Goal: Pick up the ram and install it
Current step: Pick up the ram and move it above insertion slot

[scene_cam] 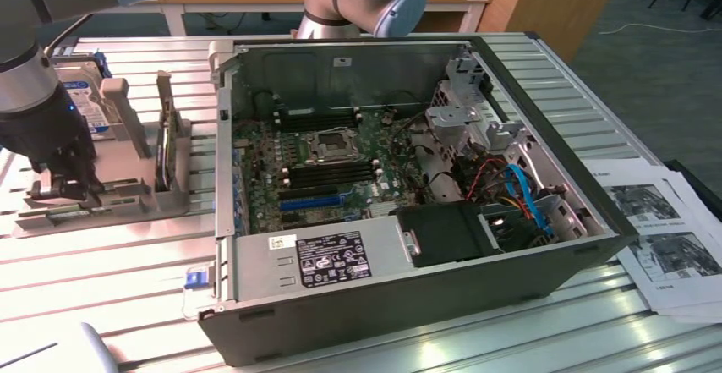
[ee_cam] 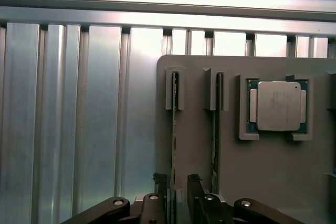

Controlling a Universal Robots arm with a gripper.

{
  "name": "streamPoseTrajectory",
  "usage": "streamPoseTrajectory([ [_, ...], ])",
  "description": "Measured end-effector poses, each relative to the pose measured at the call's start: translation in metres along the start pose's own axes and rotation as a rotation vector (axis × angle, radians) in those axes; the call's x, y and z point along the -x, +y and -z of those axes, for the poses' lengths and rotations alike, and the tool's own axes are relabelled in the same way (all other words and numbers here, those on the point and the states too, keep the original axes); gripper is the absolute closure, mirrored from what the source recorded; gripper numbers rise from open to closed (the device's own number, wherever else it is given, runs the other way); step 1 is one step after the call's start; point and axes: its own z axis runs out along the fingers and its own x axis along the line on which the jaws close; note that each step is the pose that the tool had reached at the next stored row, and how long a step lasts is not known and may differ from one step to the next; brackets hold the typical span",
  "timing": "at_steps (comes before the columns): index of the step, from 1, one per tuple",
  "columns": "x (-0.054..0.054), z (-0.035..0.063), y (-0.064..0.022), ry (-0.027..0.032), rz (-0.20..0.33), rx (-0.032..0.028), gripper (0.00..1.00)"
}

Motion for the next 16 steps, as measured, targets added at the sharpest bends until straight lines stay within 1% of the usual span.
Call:
streamPoseTrajectory([
  [9, 0.0, -0.0023, 0.0, -0.0001, 0.0, -0.0001, 0.7],
  [16, 0.0, -0.0068, 0.0, 0.0, 0.0, 0.0, 0.7],
])
